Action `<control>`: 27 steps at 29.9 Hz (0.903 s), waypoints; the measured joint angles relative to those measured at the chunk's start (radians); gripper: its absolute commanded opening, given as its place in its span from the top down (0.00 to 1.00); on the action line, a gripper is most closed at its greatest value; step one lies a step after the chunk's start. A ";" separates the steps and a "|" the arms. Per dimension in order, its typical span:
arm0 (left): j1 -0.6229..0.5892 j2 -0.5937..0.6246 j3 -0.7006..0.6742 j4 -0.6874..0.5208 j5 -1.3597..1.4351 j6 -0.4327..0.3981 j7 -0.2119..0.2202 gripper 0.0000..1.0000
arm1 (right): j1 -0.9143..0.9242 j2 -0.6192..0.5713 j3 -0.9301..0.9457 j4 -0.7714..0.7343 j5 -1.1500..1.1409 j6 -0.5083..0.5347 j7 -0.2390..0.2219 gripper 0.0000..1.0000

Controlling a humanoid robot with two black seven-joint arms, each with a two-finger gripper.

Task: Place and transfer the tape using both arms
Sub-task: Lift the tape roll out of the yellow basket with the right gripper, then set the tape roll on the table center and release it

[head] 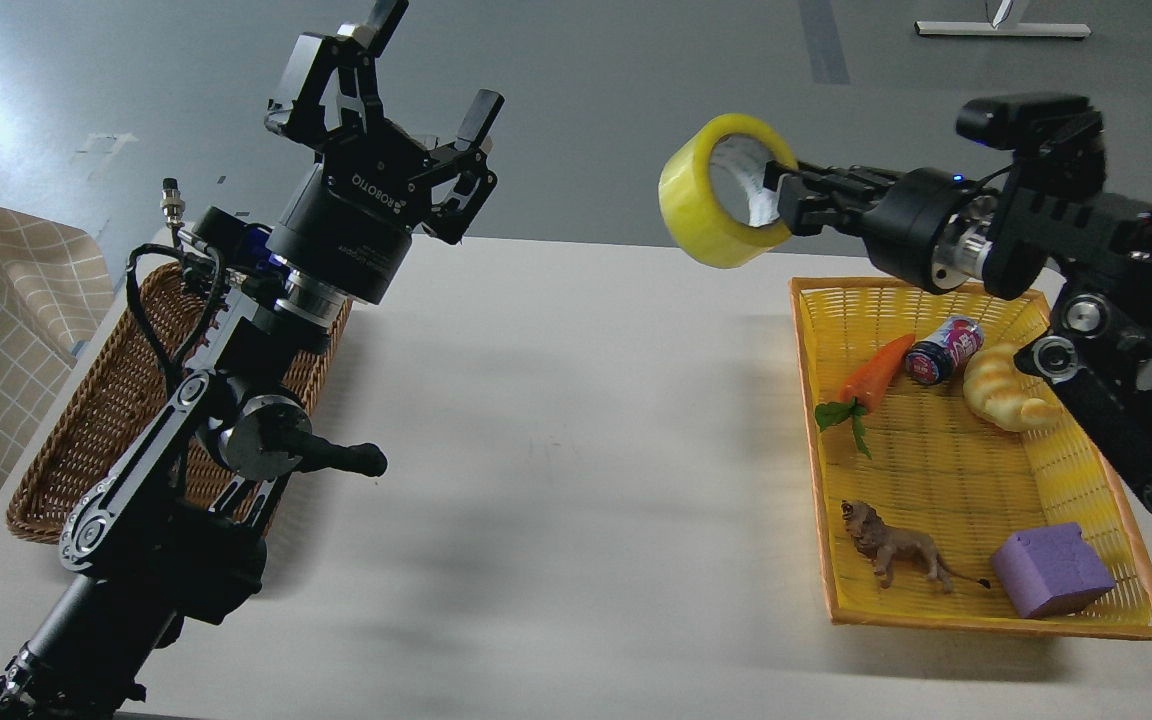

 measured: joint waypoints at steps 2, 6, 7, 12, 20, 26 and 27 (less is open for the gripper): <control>0.002 0.005 0.000 0.001 -0.001 -0.001 0.000 0.02 | 0.012 0.083 -0.028 -0.061 -0.034 -0.001 -0.004 0.95; 0.003 0.006 -0.002 0.001 -0.001 -0.001 -0.001 0.02 | 0.010 0.234 -0.064 -0.170 -0.102 0.000 -0.004 0.95; 0.003 0.007 -0.003 0.001 -0.001 -0.001 -0.001 0.02 | 0.007 0.257 -0.071 -0.187 -0.117 0.000 -0.005 0.95; 0.003 0.013 -0.003 0.001 -0.001 -0.001 -0.003 0.02 | -0.048 0.299 -0.120 -0.243 -0.191 0.000 -0.005 0.95; 0.007 0.023 -0.005 0.001 0.001 -0.003 -0.006 0.02 | -0.112 0.302 -0.200 -0.251 -0.215 0.000 -0.005 0.96; 0.007 0.023 -0.006 0.001 0.001 -0.003 -0.008 0.02 | -0.117 0.302 -0.267 -0.251 -0.215 0.000 -0.004 0.96; 0.008 0.024 -0.006 0.000 0.001 -0.002 -0.008 0.02 | -0.116 0.302 -0.271 -0.251 -0.215 -0.001 -0.004 0.96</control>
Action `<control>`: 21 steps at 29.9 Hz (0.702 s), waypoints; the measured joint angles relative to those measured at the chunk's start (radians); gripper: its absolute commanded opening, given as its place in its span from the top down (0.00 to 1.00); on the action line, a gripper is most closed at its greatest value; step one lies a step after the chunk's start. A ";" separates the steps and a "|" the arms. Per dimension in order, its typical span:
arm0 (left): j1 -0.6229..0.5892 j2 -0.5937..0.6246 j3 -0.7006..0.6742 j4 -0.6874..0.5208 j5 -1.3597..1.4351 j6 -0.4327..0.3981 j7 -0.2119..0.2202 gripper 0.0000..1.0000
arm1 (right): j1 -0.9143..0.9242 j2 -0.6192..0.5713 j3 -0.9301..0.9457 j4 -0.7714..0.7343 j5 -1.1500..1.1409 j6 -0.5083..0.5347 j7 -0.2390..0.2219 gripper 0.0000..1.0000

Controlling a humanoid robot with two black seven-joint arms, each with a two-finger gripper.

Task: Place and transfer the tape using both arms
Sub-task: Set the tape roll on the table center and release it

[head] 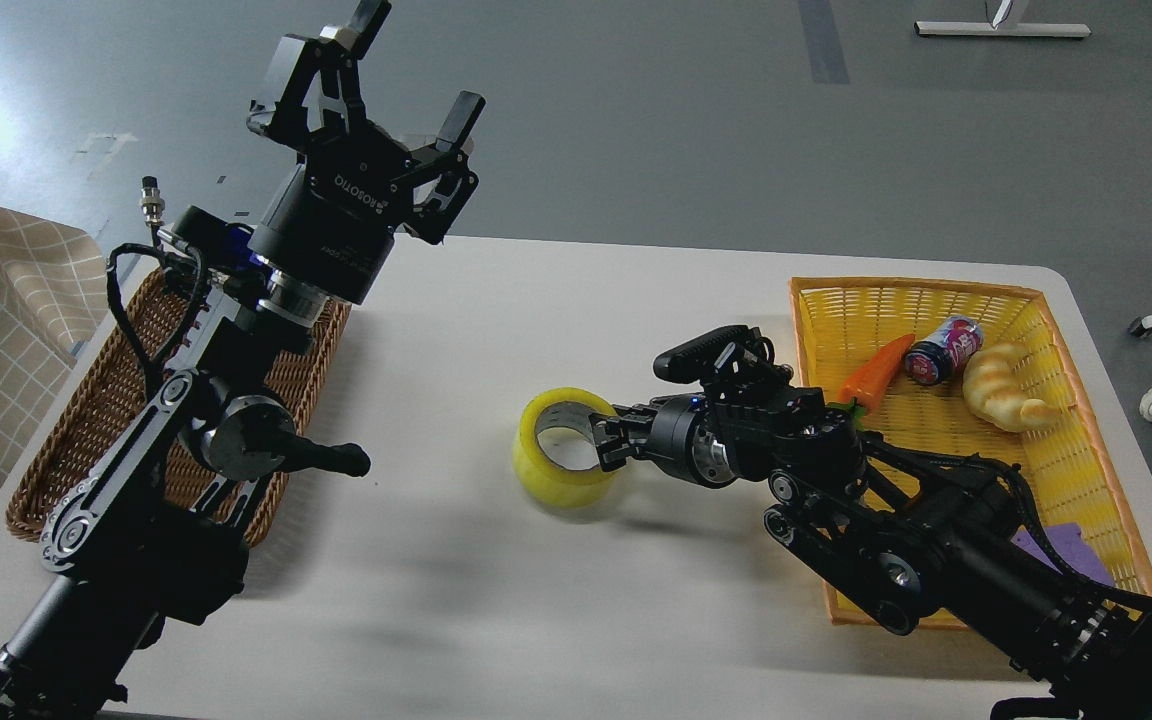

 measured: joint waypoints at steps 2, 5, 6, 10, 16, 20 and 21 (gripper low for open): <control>0.000 0.002 -0.001 -0.001 0.000 0.000 0.000 0.02 | 0.002 0.000 -0.003 0.000 0.000 0.000 0.000 0.95; 0.001 0.003 -0.005 -0.002 0.000 0.001 0.000 0.02 | 0.004 0.000 -0.004 0.000 0.000 0.000 0.000 0.84; 0.001 0.003 -0.006 -0.002 0.000 0.001 0.000 0.02 | 0.004 0.000 -0.004 0.000 0.000 0.000 0.000 0.68; 0.003 0.003 -0.007 -0.002 0.000 0.001 0.000 0.02 | 0.004 0.000 0.012 0.000 0.000 0.000 0.000 0.37; 0.006 0.002 -0.007 -0.002 0.000 0.001 -0.001 0.02 | 0.001 0.000 0.055 0.000 0.000 0.000 0.000 0.03; 0.007 0.002 -0.007 -0.002 0.000 0.000 -0.001 0.02 | -0.010 0.000 0.093 0.000 0.000 0.000 0.000 0.01; 0.008 0.002 -0.007 -0.002 0.000 0.000 -0.001 0.02 | -0.011 0.000 0.099 0.000 0.000 0.000 0.000 0.01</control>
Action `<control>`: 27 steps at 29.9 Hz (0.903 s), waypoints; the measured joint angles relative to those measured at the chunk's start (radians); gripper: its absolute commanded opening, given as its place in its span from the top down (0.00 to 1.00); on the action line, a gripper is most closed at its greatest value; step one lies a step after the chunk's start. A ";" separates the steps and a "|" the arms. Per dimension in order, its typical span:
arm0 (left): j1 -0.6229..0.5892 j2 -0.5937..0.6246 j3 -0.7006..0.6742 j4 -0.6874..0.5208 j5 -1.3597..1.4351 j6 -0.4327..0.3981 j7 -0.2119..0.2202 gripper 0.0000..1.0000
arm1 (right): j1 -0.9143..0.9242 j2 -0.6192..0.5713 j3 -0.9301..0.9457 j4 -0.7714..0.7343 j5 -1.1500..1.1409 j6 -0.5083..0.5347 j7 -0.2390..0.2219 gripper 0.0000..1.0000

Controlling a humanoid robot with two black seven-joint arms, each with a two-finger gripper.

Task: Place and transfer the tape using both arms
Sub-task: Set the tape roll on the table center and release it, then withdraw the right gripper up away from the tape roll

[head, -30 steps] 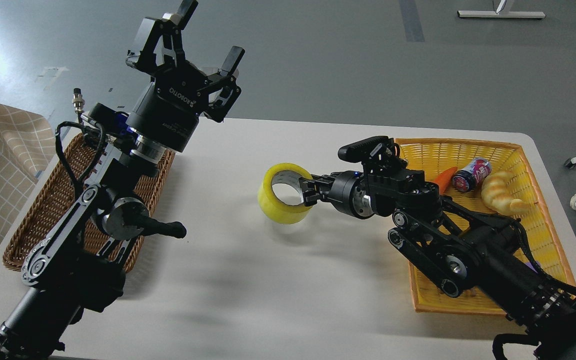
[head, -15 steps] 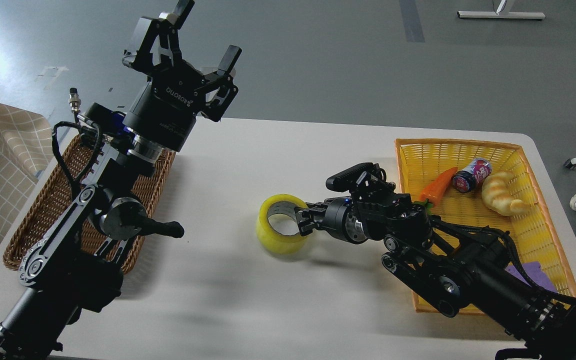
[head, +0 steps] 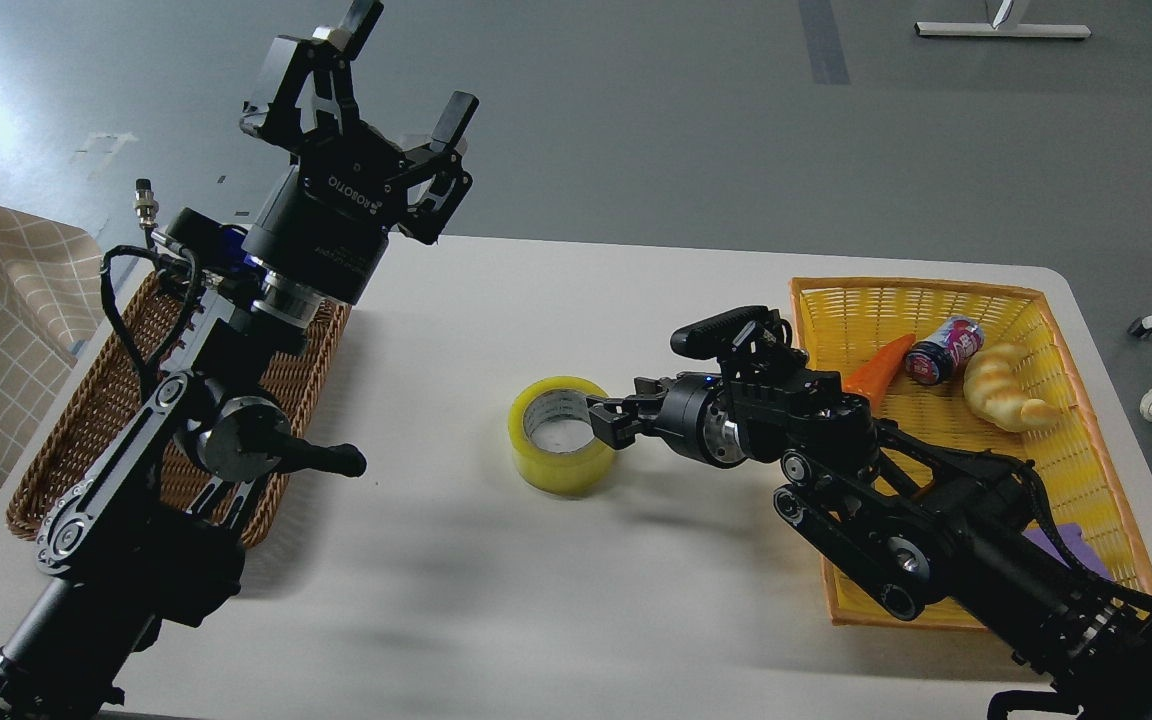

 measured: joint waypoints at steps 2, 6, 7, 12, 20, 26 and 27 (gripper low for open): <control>0.000 0.000 0.000 0.000 0.000 0.000 0.000 0.02 | -0.002 0.000 0.019 0.003 0.000 0.000 0.000 0.01; 0.001 0.000 0.000 0.000 0.000 0.000 0.000 0.02 | 0.006 0.000 0.074 0.020 0.000 0.000 -0.001 0.00; 0.001 0.000 0.000 0.000 0.000 0.000 0.000 0.02 | 0.007 0.000 0.083 0.028 0.000 0.000 -0.001 0.00; 0.001 0.009 0.003 0.005 0.000 0.000 0.000 0.02 | -0.016 -0.001 0.170 0.118 0.022 -0.017 0.006 0.00; -0.001 0.055 0.006 0.014 0.003 0.000 0.001 0.02 | -0.111 -0.202 0.296 0.366 0.491 -0.011 0.010 0.00; -0.002 0.076 0.006 0.017 0.004 -0.008 0.001 0.02 | -0.146 -0.361 0.344 0.451 0.981 0.000 0.020 0.00; -0.003 0.076 0.006 0.017 0.004 -0.009 0.001 0.02 | -0.163 -0.365 0.370 0.457 1.039 0.000 0.022 0.00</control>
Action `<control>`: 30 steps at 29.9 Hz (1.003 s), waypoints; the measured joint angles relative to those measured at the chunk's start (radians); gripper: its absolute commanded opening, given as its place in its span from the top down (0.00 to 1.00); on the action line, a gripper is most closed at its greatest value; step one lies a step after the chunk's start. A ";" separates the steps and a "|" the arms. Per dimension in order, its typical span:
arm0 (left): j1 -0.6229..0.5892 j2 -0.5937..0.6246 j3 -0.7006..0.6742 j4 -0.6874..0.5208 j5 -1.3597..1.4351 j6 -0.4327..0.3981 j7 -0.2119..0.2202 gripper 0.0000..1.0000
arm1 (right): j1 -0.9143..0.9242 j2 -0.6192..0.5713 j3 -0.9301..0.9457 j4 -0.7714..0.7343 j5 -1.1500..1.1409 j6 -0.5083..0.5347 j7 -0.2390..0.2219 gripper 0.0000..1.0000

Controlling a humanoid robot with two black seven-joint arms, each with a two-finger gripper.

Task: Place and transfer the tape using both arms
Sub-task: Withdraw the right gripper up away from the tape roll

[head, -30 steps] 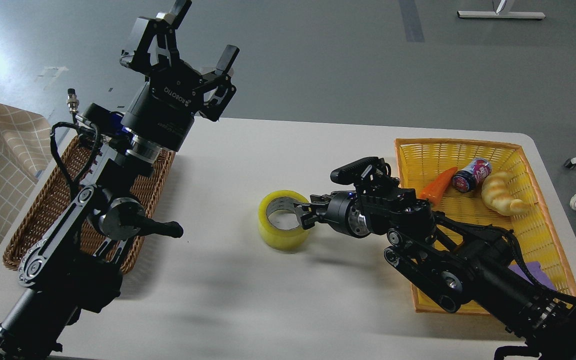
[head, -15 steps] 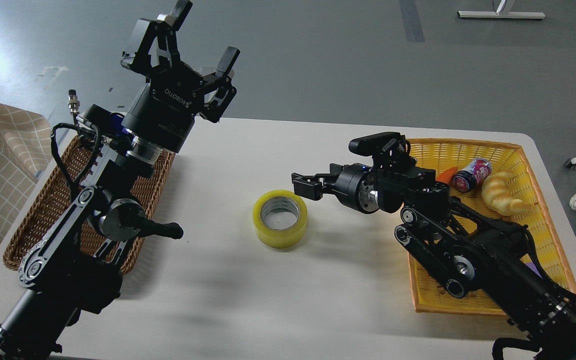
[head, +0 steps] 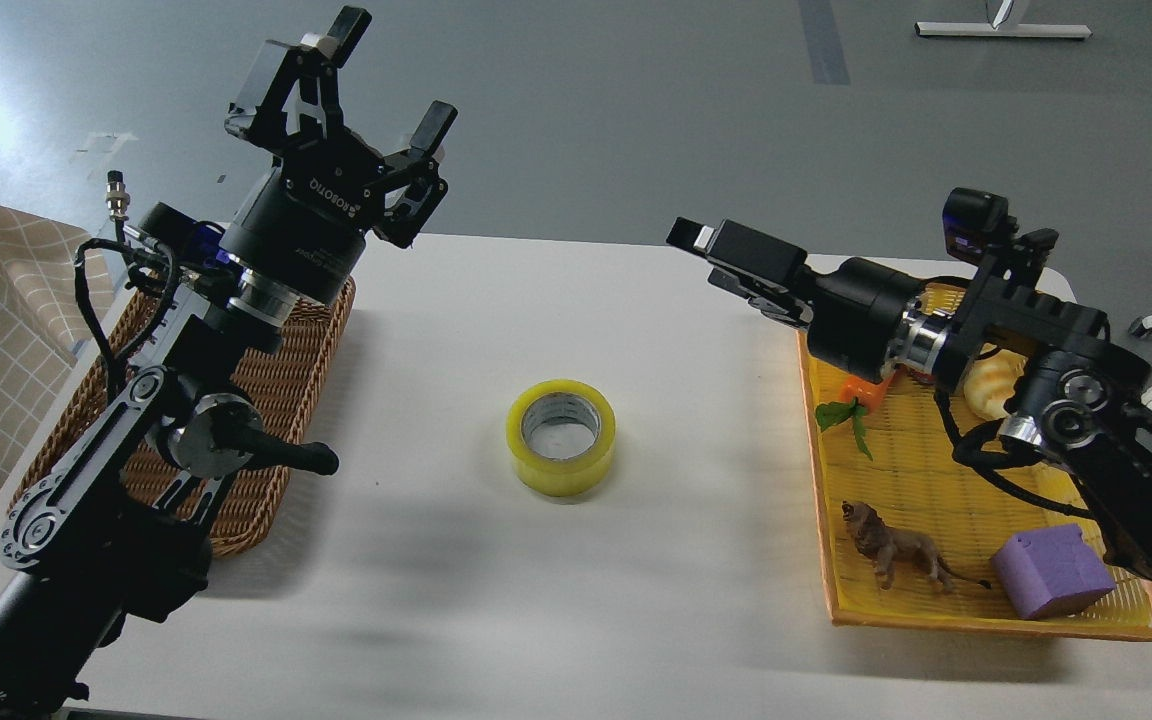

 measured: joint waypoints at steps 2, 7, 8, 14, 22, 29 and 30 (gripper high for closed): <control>-0.001 0.001 0.000 0.000 0.000 0.000 0.000 0.02 | -0.031 -0.003 0.062 0.008 0.095 0.000 0.007 0.00; -0.002 -0.005 0.000 0.000 -0.001 -0.002 -0.004 0.02 | -0.126 0.004 0.220 0.031 0.272 0.000 0.065 0.00; -0.002 -0.005 0.001 0.000 -0.001 -0.002 -0.004 0.02 | -0.135 0.007 0.237 0.032 0.293 0.000 0.069 0.00; -0.005 -0.004 0.013 0.002 0.000 -0.002 -0.004 0.02 | -0.118 0.167 0.339 0.035 0.329 0.000 0.069 0.00; -0.015 -0.048 -0.009 0.003 -0.001 0.006 -0.031 0.02 | -0.093 0.250 0.398 0.050 0.410 0.000 0.056 0.00; -0.017 -0.124 -0.042 -0.012 -0.011 0.004 -0.026 0.02 | -0.077 0.278 0.399 0.045 0.423 0.000 0.020 0.00; -0.017 -0.129 -0.042 -0.014 -0.011 0.003 -0.025 0.02 | -0.072 0.282 0.400 0.047 0.424 0.000 0.016 0.00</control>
